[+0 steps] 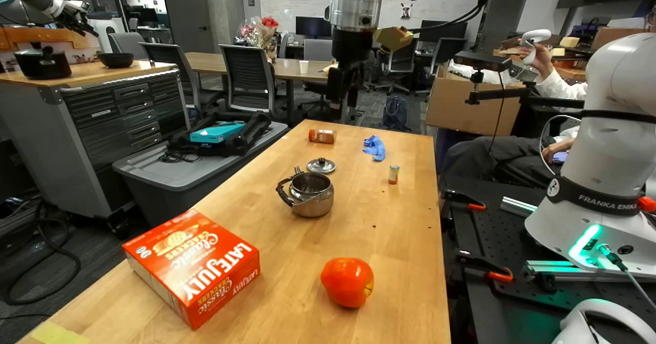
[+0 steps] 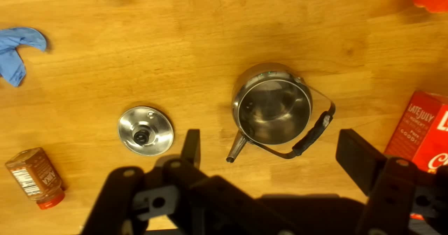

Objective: Pick up the lid from the table and put it on the kettle.

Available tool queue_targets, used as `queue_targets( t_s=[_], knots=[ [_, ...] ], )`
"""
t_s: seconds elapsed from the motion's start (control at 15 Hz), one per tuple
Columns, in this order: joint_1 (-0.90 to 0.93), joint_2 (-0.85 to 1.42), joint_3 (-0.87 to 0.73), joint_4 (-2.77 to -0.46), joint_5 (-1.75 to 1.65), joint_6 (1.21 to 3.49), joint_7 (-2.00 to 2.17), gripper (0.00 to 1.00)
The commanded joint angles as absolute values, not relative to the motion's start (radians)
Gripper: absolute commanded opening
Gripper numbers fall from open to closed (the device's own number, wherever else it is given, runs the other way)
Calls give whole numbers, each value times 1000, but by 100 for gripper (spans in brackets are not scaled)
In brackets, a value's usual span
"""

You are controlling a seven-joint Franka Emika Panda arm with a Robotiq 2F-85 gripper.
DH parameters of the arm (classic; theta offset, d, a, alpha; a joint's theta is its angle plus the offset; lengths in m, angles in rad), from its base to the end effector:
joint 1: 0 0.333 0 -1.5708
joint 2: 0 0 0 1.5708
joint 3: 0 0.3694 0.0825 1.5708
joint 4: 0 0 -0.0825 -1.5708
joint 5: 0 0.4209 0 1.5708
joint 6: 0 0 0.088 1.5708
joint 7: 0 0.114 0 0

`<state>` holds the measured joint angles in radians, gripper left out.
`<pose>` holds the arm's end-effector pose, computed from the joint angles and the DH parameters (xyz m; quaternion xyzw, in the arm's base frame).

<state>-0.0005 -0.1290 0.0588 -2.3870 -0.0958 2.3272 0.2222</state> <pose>0.5070 0.0277 0.3990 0.9974 -0.0503 0.0395 0.0345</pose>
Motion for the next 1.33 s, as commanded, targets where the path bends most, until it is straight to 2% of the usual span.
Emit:
queue_targets(
  t_s=[0.0, 1.27],
  knots=[
    [-21, -47, 27, -2306, -94, 2345, 233, 100],
    [-79, 351, -116, -2044, -19, 2440, 281, 100]
  ],
)
